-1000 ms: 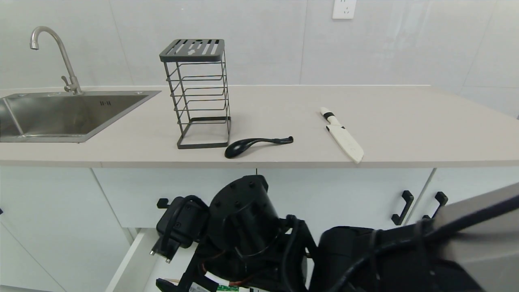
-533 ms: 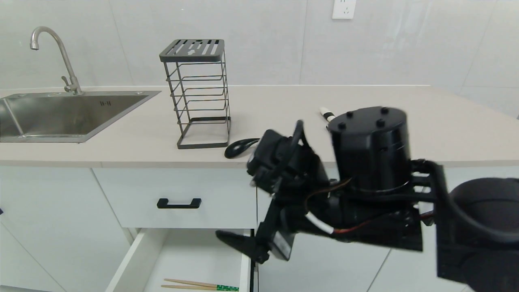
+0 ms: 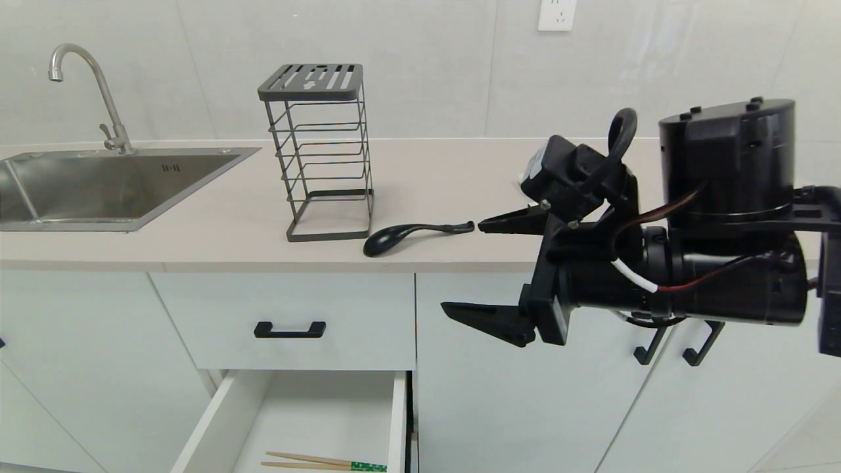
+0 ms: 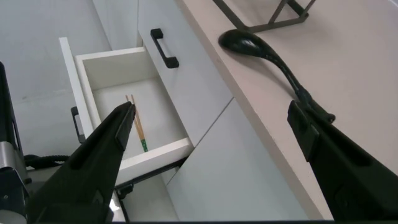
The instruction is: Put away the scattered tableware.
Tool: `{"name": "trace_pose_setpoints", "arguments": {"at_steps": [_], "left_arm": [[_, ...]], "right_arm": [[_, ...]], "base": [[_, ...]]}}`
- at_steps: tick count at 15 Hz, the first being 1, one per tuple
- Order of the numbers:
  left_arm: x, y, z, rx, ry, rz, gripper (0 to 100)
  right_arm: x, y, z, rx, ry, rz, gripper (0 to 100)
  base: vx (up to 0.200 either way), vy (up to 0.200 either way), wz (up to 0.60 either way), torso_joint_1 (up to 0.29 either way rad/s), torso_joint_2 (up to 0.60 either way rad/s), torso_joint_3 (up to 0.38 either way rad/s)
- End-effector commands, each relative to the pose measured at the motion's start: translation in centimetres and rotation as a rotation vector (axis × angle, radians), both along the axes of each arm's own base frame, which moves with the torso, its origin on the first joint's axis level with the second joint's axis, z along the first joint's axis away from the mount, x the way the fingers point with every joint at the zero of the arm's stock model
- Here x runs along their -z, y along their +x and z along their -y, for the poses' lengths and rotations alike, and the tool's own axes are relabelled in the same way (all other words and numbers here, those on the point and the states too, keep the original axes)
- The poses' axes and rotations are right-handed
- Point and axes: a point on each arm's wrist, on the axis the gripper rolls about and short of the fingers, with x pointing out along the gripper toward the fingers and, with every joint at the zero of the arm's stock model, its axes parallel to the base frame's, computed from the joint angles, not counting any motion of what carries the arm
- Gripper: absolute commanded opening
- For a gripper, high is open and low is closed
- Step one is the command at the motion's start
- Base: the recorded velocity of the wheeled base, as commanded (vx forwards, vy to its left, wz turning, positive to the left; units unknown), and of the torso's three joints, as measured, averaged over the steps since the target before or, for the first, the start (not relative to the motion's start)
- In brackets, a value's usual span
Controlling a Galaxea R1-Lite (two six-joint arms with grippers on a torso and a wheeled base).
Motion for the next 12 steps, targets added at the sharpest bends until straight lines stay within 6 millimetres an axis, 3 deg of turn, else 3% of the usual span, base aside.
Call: {"name": "trace_pose_setpoints", "arguments": {"at_steps": [1,6,9,12], "left_arm": [[0.0,0.0,0.0,0.0,-0.001,-0.001,100],[0.0,0.0,0.0,0.0,-0.001,-0.001,100],[0.0,0.0,0.0,0.0,-0.001,-0.001,100],[0.0,0.0,0.0,0.0,-0.001,-0.001,100]], "right_arm": [[-1.0,-0.3,1.0,0.017,0.021,0.025,100],[0.1,0.4,1.5,0.046,-0.003,-0.004,100],[1.0,2.8,0.5,0.054,-0.034,-0.003,100],[1.8,6.8,-0.8,0.058,-0.108,0.039,100]], "base": [[0.0,0.0,0.0,0.0,0.0,0.0],[0.0,0.0,0.0,0.025,-0.08,-0.071],[0.0,0.0,0.0,0.006,-0.02,-0.014],[0.0,0.0,0.0,0.0,0.0,0.0]]}}
